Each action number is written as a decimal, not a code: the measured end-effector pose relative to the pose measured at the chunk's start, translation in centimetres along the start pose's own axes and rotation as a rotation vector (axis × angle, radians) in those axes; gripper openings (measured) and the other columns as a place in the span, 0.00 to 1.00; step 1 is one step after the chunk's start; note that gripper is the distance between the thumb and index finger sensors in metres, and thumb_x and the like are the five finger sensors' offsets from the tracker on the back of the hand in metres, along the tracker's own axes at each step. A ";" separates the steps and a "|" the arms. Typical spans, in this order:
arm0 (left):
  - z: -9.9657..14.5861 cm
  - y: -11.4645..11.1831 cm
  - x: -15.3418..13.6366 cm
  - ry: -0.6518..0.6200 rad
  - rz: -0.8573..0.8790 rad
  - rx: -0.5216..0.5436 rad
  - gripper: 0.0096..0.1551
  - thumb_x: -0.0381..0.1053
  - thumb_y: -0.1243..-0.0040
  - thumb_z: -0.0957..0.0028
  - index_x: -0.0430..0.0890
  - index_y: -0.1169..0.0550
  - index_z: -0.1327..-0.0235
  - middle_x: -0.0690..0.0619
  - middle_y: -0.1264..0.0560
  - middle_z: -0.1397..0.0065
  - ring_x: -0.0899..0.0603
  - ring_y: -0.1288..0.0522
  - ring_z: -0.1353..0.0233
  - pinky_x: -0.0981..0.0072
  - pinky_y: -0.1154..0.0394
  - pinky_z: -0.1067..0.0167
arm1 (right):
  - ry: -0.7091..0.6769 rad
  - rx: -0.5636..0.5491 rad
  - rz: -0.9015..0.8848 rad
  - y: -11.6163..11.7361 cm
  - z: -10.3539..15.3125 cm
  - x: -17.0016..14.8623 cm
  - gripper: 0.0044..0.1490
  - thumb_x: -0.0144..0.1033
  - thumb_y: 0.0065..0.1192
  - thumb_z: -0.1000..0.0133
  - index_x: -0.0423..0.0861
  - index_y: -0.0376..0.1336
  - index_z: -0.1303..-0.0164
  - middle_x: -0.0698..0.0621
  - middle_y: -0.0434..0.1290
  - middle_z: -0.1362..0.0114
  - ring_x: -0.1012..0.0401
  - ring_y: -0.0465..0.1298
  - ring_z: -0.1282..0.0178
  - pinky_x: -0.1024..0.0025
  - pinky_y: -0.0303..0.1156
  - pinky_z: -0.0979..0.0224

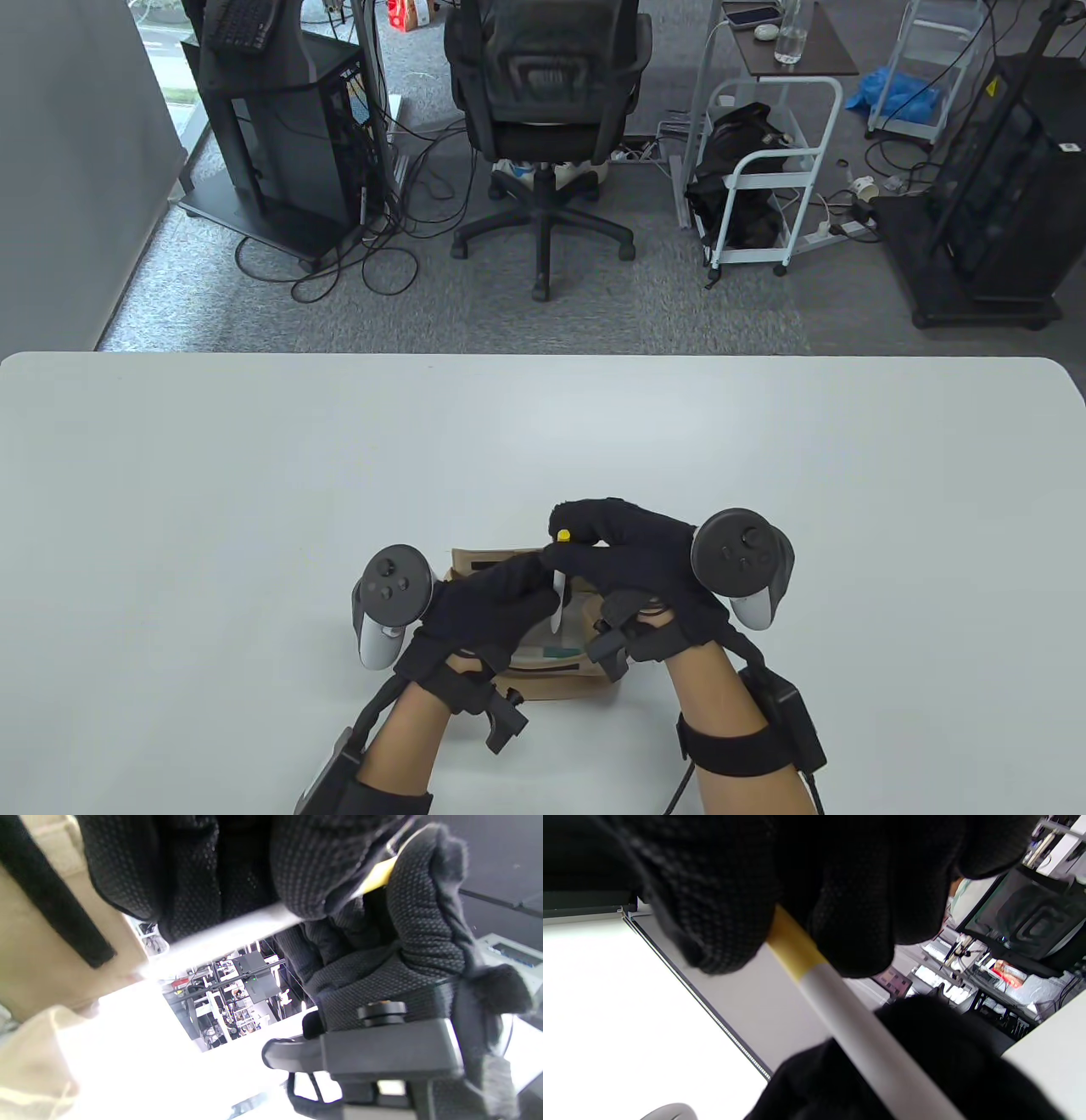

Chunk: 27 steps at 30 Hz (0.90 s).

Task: Twist to extend twist pen refills

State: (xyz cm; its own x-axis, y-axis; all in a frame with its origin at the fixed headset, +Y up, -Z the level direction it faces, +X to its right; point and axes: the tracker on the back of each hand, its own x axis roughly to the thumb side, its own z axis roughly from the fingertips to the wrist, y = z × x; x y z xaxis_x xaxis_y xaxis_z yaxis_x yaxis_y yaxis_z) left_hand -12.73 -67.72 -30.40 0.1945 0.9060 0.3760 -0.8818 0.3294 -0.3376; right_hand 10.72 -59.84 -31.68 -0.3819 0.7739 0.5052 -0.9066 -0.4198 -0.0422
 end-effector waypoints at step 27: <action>7.3 8.2 -2.8 0.121 -0.484 0.201 0.36 0.52 0.31 0.53 0.39 0.23 0.33 0.36 0.25 0.30 0.30 0.21 0.33 0.36 0.28 0.38 | 0.850 0.172 0.999 -1.9 1.7 -16.5 0.34 0.43 0.83 0.58 0.26 0.80 0.59 0.35 0.88 0.63 0.42 0.84 0.54 0.34 0.73 0.42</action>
State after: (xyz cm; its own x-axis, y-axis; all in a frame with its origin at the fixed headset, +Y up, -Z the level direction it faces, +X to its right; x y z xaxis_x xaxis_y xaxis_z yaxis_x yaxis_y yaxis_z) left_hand -23.62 -69.53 -27.97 0.6369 0.6910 0.3418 -0.7415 0.6705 0.0262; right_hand 19.08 -72.59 -38.47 -0.9179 0.1256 -0.3764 -0.1607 -0.9850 0.0632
